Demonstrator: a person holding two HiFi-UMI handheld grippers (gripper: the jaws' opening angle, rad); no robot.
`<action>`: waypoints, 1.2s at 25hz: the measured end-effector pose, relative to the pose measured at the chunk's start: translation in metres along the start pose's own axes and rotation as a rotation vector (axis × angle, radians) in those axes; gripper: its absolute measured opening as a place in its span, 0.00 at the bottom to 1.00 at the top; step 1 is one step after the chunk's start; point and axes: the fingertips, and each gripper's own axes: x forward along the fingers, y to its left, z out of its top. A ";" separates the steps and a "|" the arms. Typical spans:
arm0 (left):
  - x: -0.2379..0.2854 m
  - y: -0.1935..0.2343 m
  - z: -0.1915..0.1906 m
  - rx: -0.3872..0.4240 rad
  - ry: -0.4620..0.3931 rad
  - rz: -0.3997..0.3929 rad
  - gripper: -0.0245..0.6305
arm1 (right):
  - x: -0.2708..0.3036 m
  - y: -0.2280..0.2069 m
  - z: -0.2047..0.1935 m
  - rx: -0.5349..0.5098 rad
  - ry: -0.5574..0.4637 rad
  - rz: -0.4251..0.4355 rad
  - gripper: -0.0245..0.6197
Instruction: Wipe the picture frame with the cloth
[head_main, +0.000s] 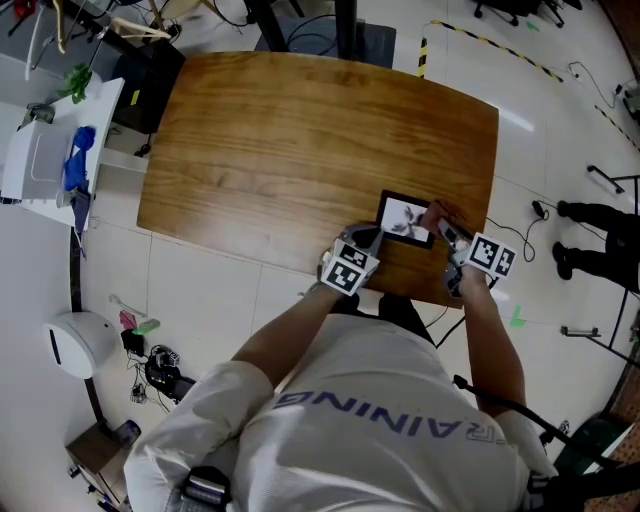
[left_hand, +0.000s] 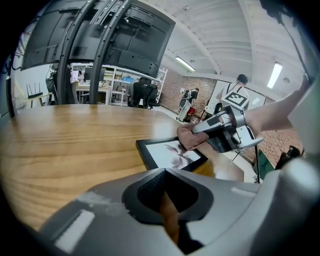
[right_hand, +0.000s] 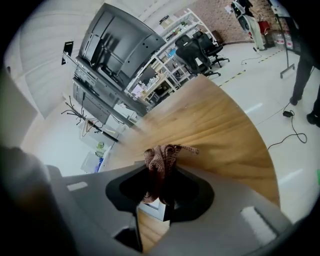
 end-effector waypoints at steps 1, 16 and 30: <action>0.000 0.000 0.000 -0.001 0.000 0.000 0.05 | -0.002 -0.002 0.001 0.007 -0.008 -0.002 0.22; 0.000 -0.001 0.001 -0.008 0.003 -0.010 0.05 | 0.066 0.103 -0.033 -0.072 0.091 0.170 0.22; 0.000 0.000 0.000 -0.013 0.006 -0.014 0.05 | 0.061 0.068 -0.044 -0.073 0.127 0.069 0.22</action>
